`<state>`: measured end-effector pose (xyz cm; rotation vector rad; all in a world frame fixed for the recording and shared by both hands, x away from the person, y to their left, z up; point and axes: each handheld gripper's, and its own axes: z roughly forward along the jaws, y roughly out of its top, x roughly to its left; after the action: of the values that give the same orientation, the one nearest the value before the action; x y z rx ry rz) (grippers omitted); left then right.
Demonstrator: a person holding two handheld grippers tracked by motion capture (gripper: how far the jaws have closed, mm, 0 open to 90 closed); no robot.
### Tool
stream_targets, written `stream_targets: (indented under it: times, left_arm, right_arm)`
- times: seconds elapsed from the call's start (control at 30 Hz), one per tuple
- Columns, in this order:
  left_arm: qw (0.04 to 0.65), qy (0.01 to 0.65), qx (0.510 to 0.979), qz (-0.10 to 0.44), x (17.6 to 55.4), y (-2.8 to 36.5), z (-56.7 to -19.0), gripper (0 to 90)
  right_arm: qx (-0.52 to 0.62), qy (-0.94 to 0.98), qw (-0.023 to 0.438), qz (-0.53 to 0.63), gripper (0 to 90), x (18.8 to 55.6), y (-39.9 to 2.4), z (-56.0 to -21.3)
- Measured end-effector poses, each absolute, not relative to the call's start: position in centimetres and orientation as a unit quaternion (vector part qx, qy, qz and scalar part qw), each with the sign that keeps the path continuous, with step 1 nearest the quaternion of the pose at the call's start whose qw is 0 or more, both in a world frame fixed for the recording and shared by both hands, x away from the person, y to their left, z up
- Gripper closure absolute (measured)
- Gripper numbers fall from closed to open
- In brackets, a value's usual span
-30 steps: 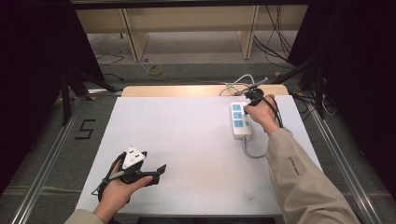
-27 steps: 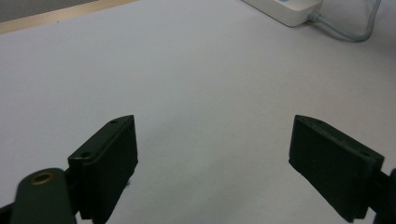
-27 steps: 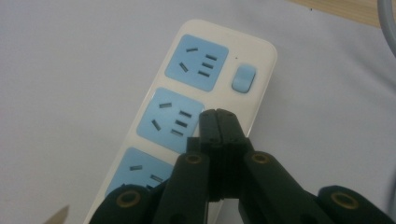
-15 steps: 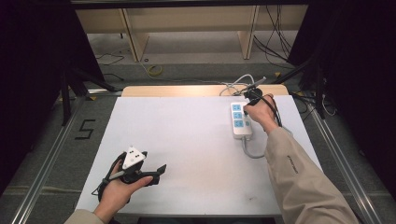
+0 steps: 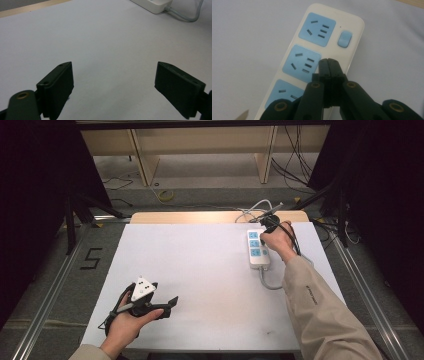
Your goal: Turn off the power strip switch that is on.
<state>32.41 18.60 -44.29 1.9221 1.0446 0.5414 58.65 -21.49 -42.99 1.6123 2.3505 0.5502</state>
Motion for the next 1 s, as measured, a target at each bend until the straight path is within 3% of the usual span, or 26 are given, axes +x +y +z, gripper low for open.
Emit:
stream_targets:
  times: [1.0]
  left_arm:
    - [0.430, 0.417, 0.770, 0.218, 32.38, 18.55, -44.29, 14.9]
  right_arm:
    - [0.554, 0.807, 0.111, 0.174, 90.0, 59.24, -21.41, -43.10]
